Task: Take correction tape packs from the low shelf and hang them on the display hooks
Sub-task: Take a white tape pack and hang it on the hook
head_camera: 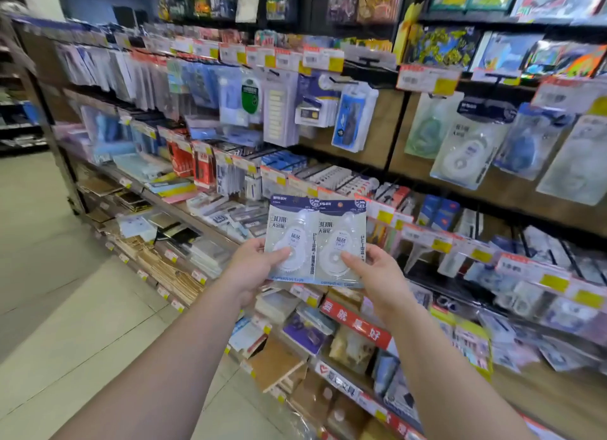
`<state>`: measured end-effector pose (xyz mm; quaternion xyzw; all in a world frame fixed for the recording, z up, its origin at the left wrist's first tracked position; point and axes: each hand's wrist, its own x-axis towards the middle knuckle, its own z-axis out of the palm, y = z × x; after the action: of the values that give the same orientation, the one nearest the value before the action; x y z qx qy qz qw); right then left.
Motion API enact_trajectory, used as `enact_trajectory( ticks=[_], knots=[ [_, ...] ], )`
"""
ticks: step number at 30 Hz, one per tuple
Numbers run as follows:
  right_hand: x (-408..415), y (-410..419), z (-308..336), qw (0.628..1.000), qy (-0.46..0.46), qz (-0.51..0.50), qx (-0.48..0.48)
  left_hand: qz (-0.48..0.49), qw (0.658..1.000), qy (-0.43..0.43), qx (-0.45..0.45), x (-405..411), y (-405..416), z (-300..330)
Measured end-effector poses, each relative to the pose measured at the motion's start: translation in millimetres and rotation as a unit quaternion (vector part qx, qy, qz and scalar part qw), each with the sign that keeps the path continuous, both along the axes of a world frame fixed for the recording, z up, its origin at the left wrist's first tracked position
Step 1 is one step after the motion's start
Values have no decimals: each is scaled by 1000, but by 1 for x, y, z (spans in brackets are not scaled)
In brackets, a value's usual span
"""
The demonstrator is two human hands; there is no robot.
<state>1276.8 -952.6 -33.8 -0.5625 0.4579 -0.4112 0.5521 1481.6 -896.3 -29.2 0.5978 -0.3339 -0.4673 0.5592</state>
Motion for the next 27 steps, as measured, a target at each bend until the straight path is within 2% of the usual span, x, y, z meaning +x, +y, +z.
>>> enact_trajectory(
  ticks=[10,18,27],
  knots=[
    [-12,-25,43,996,-31,-40,-73,-25,997,25,-69,-10,-47,36],
    [-75,-66,68,983,-28,-123,-135,-80,989,27,-124,-74,-118,60],
    [-123,-101,101,966,-36,-161,-201,-107,972,71,-197,-122,-159,90]
  ],
)
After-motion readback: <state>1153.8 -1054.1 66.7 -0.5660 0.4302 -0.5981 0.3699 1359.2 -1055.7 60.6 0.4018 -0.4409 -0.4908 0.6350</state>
